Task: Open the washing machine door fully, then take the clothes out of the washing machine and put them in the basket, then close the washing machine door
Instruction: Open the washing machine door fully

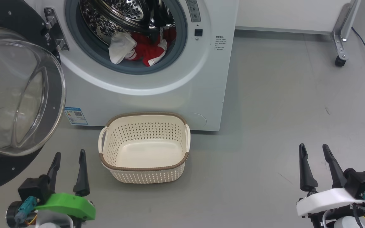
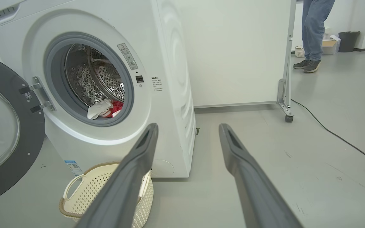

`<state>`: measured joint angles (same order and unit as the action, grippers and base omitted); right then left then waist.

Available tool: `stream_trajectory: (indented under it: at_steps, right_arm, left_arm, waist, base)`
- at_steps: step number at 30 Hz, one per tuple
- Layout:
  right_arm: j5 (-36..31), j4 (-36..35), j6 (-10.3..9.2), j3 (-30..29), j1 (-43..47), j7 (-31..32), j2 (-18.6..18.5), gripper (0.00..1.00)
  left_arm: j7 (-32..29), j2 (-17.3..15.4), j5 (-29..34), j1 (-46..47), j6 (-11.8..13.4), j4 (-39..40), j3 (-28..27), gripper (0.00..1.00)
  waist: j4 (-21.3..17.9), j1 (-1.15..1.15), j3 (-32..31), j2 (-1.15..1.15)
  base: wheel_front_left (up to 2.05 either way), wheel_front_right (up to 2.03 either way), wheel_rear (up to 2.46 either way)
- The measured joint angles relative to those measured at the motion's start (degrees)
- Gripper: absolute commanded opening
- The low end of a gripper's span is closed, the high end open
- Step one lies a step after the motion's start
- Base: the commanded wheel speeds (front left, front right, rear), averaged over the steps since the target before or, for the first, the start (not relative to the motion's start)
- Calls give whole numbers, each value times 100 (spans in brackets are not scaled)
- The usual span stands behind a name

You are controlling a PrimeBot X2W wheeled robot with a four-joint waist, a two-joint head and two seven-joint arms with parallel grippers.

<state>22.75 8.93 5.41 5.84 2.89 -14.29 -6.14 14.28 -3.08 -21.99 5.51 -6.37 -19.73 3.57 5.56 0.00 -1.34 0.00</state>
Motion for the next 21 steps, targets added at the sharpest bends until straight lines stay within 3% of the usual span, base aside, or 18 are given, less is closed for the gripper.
stream_trajectory:
  at_steps: [21]
  right_arm:
    - [-22, -90, 1, 7, 14, -14, 25, 100]
  left_arm:
    - [0, 4, -58, -143, -42, 281, 42, 100]
  waist:
    - [-56, 0, 17, 0]
  base:
    - [0, 0, 0]
